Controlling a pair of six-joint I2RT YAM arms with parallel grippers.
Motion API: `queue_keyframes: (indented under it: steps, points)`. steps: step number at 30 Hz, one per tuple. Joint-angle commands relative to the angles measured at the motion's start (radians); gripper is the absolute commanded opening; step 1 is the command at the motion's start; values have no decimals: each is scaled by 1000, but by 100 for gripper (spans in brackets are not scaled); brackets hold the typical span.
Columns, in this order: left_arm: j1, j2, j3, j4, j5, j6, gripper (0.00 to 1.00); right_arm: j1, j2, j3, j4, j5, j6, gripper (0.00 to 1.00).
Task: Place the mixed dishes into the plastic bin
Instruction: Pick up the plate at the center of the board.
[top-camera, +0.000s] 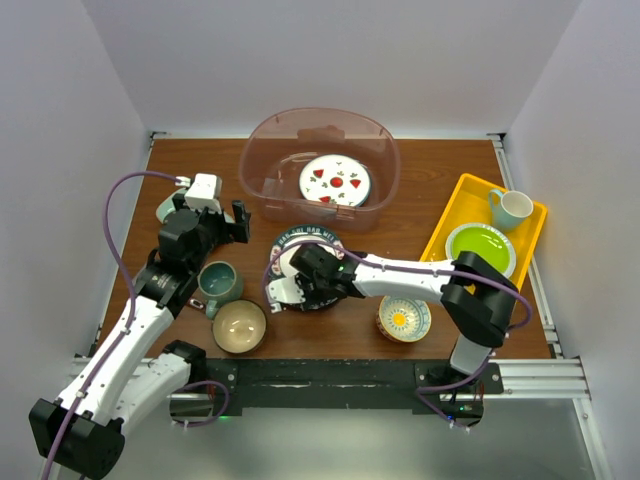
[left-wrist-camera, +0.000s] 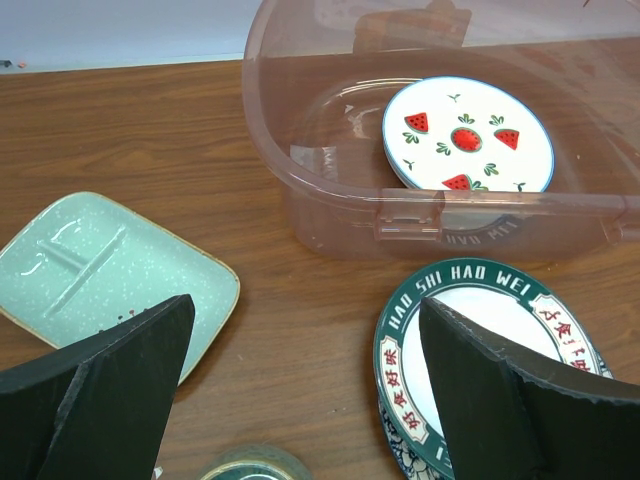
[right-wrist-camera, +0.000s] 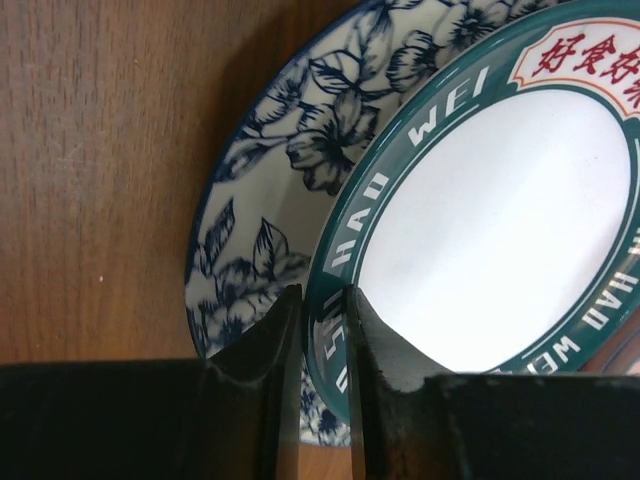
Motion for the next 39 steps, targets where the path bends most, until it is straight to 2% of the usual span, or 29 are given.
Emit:
queue_keyframes:
  steps: [1, 9, 24, 32, 39]
  points:
    - [5, -8, -4, 26, -8, 20, 100, -6, -64, -8, -86, -67, 23, 2]
    - [5, -26, 9, 26, 37, -42, 100, -18, -210, 21, -144, -82, 12, 0]
    - [5, -51, 53, -53, 255, -346, 100, -92, -325, 52, -205, -216, -6, 0]
    - [5, 10, 49, -76, 400, -533, 100, -150, -382, 47, -218, -289, -17, 0]
    - [5, 62, 42, -80, 457, -644, 100, -196, -432, 18, -205, -334, -25, 0]
